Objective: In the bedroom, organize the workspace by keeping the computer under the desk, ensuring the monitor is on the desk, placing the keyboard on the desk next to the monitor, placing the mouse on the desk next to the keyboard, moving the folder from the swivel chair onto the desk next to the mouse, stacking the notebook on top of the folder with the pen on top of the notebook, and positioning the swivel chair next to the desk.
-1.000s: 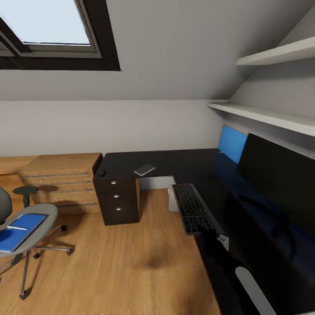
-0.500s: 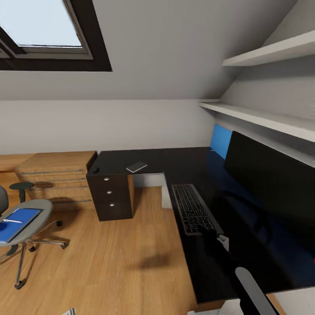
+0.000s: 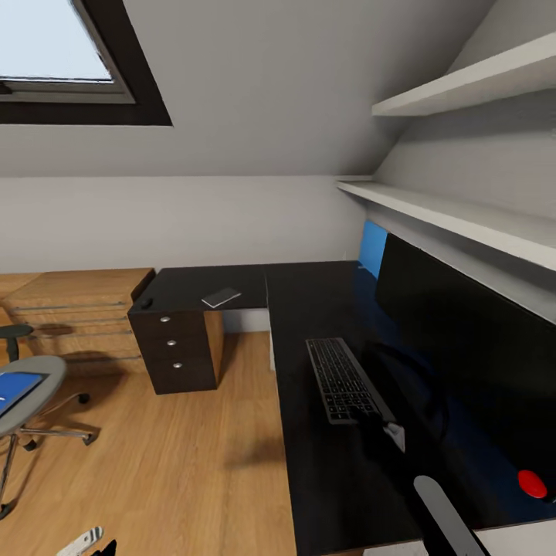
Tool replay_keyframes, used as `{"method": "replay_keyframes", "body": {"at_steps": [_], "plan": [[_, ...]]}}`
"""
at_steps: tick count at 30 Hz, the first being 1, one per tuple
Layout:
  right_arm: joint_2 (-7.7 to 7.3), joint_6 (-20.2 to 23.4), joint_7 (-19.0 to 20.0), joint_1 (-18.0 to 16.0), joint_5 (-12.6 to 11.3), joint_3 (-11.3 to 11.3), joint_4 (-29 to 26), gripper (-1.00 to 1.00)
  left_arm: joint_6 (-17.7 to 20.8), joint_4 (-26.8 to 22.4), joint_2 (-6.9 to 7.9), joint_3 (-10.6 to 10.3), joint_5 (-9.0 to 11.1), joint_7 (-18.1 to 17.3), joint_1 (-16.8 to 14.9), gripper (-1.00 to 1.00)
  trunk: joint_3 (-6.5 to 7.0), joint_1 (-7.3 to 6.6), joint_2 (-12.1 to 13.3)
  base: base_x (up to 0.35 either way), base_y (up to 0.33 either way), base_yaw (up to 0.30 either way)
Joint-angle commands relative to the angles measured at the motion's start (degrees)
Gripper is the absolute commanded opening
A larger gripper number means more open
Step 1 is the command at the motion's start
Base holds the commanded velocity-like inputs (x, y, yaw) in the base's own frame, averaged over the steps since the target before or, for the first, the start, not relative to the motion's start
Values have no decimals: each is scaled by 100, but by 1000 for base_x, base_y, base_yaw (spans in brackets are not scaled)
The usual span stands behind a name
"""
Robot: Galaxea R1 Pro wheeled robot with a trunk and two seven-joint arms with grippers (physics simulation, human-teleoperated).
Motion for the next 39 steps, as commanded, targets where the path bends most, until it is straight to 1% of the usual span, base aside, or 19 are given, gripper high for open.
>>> {"method": "replay_keyframes", "body": {"at_steps": [1,2,3,4,5,10,19,21,22,24,26,29,39], "plan": [[-7,6,33,-69,-66,8,165,-100,62,-15,46,-17,135,-91,-2,100,-8,2,-7,67,-198,0],[-9,6,36,-109,-64,8,245,-100,88,-19,61,-19,161,-131,-2,100,-8,2,-7,54,-159,0],[-21,5,42,-233,-59,6,451,-100,141,-28,90,-22,211,-209,-2,100,-8,2,-7,27,-81,0],[-30,4,43,-268,-59,4,506,-100,152,-28,96,-23,221,-226,-2,100,-8,2,-7,22,-65,0],[-77,1,45,-338,-57,2,616,-100,173,-30,108,-25,237,-258,-2,100,-8,2,-7,11,-33,0],[-222,-1,48,-427,-58,-1,729,-100,199,-32,112,-26,236,-288,-2,100,-8,2,-7,4,-11,0],[-202,-36,57,-437,-79,2,741,-100,197,-32,121,-26,225,-291,-2,100,-8,2,-7,0,0,0],[-136,-101,95,-502,-9,71,804,-100,180,-97,55,-92,182,-226,63,100,-8,2,-7,0,0,0],[-118,-115,114,-534,-8,94,834,-100,178,-128,22,-59,183,-237,95,100,-8,2,-7,0,0,0],[-107,-49,116,-599,-3,30,761,-100,172,-88,-43,4,186,-284,108,100,-8,2,-7,0,0,0],[-114,-29,66,-533,2,-37,695,-100,171,-69,-107,43,187,-303,110,100,-8,2,-7,0,0,0],[-134,-14,24,-436,5,-76,600,-100,169,-54,-205,65,188,-317,112,100,-8,2,-7,0,0,0],[-139,-10,-2,-408,6,-73,258,-100,165,-51,-210,83,188,-321,113,100,-8,2,-7,0,0,0]]}}
